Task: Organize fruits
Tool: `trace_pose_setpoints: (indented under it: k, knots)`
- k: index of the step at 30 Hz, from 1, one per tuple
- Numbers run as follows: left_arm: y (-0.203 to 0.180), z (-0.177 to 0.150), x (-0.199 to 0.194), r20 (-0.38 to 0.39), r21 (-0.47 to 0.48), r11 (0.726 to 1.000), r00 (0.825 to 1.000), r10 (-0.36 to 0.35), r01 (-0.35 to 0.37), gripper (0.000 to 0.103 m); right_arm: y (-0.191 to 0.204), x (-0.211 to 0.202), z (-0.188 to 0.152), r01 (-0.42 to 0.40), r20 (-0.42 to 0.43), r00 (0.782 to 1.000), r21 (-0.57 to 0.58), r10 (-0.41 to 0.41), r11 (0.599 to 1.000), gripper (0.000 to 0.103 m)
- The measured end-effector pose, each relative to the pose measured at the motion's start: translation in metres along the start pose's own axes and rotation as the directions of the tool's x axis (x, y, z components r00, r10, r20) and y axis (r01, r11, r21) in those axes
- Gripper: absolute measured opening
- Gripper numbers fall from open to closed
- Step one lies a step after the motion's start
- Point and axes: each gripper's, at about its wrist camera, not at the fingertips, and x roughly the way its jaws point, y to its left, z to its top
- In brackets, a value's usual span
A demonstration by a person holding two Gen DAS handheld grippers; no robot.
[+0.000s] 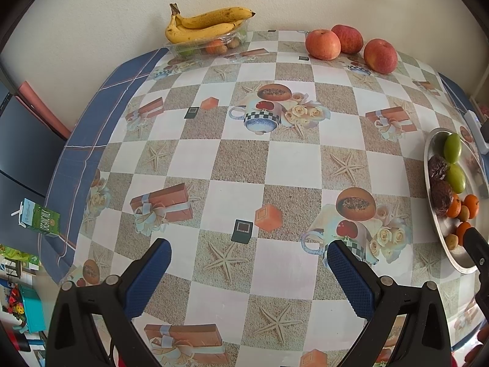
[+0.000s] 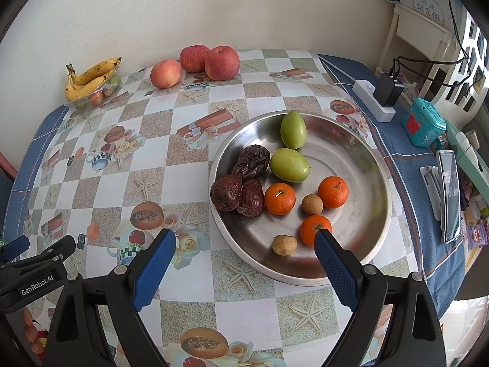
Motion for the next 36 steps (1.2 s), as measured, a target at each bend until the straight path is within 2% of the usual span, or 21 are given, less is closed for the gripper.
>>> trace_pose_setpoints:
  k: [36]
  knots:
    - [0.0007, 0.0000, 0.0015, -0.005, 0.001, 1.000, 1.000, -0.002, 0.002, 0.103, -0.0034, 0.0025, -0.0001, 0.005, -0.015, 1.000, -0.010, -0.006, 1.000, 0.092]
